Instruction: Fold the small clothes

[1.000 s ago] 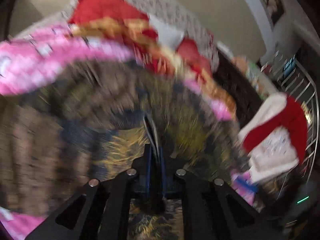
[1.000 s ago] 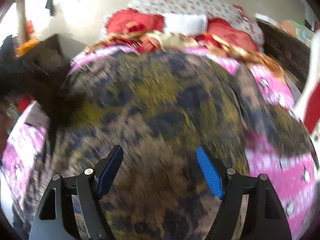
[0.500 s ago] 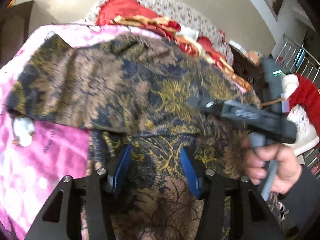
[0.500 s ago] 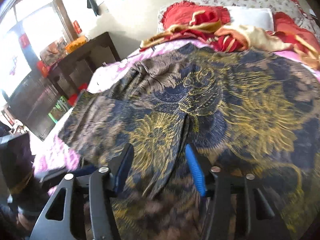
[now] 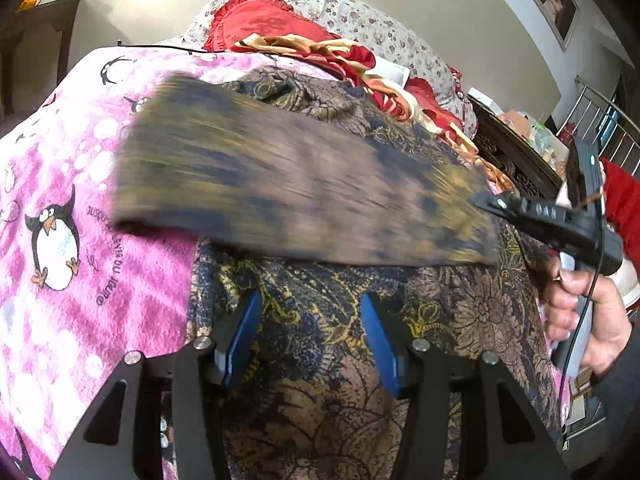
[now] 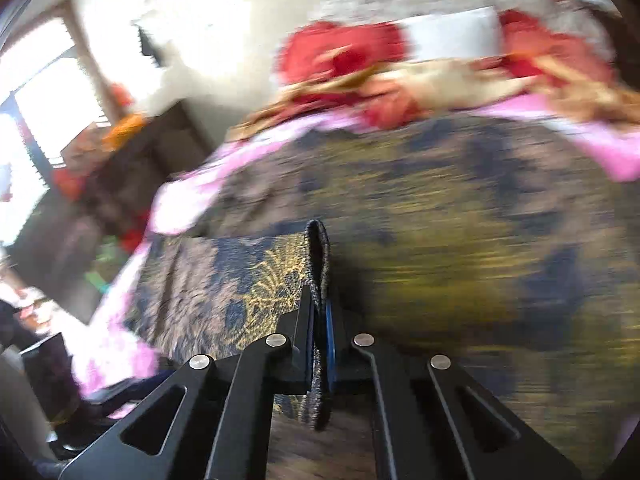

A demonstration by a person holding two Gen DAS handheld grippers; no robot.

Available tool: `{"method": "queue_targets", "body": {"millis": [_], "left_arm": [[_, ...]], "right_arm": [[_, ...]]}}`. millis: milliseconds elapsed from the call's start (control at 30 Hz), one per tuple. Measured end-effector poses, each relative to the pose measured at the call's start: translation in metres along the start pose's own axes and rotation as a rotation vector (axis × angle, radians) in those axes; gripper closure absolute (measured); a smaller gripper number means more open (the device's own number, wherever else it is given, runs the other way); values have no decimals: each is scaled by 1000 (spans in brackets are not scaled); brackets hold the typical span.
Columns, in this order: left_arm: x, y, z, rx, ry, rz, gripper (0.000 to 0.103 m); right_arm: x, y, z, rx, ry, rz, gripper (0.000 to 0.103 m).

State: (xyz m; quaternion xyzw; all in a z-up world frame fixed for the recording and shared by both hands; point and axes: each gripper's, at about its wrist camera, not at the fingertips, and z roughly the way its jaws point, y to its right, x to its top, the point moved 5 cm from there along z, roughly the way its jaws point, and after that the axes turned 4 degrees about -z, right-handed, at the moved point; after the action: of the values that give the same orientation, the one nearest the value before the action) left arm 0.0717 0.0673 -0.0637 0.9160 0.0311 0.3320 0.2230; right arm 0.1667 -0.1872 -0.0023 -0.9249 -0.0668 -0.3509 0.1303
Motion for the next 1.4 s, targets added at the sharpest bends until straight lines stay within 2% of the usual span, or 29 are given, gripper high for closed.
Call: {"method": "queue_targets", "body": {"millis": [167, 300, 433, 500, 600, 667, 733, 767, 800, 900, 967, 1000, 1067, 1200, 1267, 1333, 1400], "left_arm": [[0, 0, -1, 5, 0, 5, 48], [2, 4, -3, 31, 6, 19, 48], [29, 9, -22, 53, 80, 10, 48], [51, 10, -27, 44, 113, 1, 42], [89, 13, -21, 66, 129, 13, 42], [112, 20, -7, 57, 124, 34, 43], [125, 24, 8, 57, 115, 36, 68], [128, 26, 16, 55, 101, 29, 88], [130, 25, 26, 57, 78, 22, 93], [124, 17, 53, 128, 46, 37, 93], [111, 0, 74, 175, -5, 22, 93], [105, -7, 81, 185, -27, 13, 95], [101, -13, 83, 142, -8, 0, 95], [105, -10, 75, 145, -29, 14, 95], [107, 0, 54, 104, 4, 25, 94], [99, 10, 35, 60, 21, 43, 91], [87, 19, 26, 45, 22, 73, 81]], "right_arm": [[-15, 81, -34, -186, -34, 47, 91], [-28, 119, -45, -229, -57, 84, 91], [-30, 116, -38, -228, -56, 69, 91], [-28, 113, -46, -240, -44, 40, 91], [-13, 105, -70, -244, 44, 2, 84], [-6, 99, -87, -256, 102, -6, 76], [0, 88, -97, -227, 163, 1, 75], [2, 82, -94, -201, 163, 2, 75], [1, 76, -88, -183, 151, 2, 75], [-7, 74, -61, -242, 108, 12, 75], [-9, 82, -42, -225, 98, 23, 75], [-11, 93, -27, -278, 74, 27, 75], [-19, 109, -10, -270, 18, 68, 80], [-15, 110, -17, -247, 40, 52, 82], [-15, 109, -33, -230, 64, 60, 82], [-21, 102, -52, -190, 92, 65, 81], [-32, 89, -61, -168, 77, 37, 80]]}}
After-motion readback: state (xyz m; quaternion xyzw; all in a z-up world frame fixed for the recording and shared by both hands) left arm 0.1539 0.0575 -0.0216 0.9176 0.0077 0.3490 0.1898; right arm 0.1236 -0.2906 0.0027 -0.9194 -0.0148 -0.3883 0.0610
